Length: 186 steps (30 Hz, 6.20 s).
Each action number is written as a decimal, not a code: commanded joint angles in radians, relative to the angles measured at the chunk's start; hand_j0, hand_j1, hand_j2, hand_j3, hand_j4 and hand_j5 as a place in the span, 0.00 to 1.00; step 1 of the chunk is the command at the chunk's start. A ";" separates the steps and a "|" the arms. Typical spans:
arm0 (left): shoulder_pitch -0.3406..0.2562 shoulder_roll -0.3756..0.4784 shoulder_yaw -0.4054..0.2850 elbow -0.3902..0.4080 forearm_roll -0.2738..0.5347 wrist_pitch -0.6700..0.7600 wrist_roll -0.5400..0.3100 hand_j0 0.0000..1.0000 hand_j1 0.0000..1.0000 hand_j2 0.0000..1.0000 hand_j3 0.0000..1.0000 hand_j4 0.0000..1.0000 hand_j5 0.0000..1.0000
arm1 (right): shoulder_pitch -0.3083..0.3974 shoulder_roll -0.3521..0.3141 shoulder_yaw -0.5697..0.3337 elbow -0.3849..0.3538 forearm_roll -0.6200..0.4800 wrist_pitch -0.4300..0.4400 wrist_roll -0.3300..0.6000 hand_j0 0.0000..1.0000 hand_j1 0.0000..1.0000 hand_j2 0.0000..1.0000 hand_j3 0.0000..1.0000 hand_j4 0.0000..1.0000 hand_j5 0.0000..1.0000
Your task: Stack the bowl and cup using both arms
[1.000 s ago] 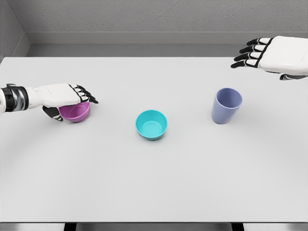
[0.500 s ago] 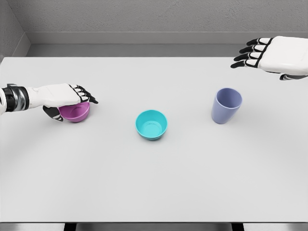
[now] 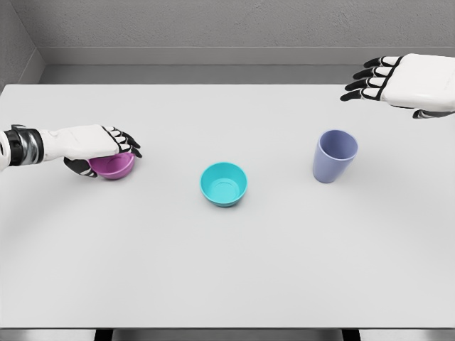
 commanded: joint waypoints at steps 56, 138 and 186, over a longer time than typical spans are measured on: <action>-0.150 -0.274 -0.171 -0.235 0.008 0.002 -0.033 0.70 0.70 0.70 0.70 0.70 0.70 | -0.003 -0.001 0.001 -0.024 -0.001 0.003 0.000 1.00 1.00 1.00 1.00 1.00 1.00; -0.124 0.064 -0.081 -0.221 0.231 0.002 -0.033 1.00 1.00 1.00 1.00 1.00 1.00 | 0.008 0.133 0.171 0.066 0.086 0.003 0.000 1.00 1.00 1.00 1.00 1.00 1.00; -0.121 0.062 -0.092 -0.216 0.221 0.002 -0.034 1.00 1.00 1.00 1.00 1.00 1.00 | 0.020 0.234 0.188 0.204 0.167 0.003 0.000 1.00 1.00 1.00 1.00 1.00 1.00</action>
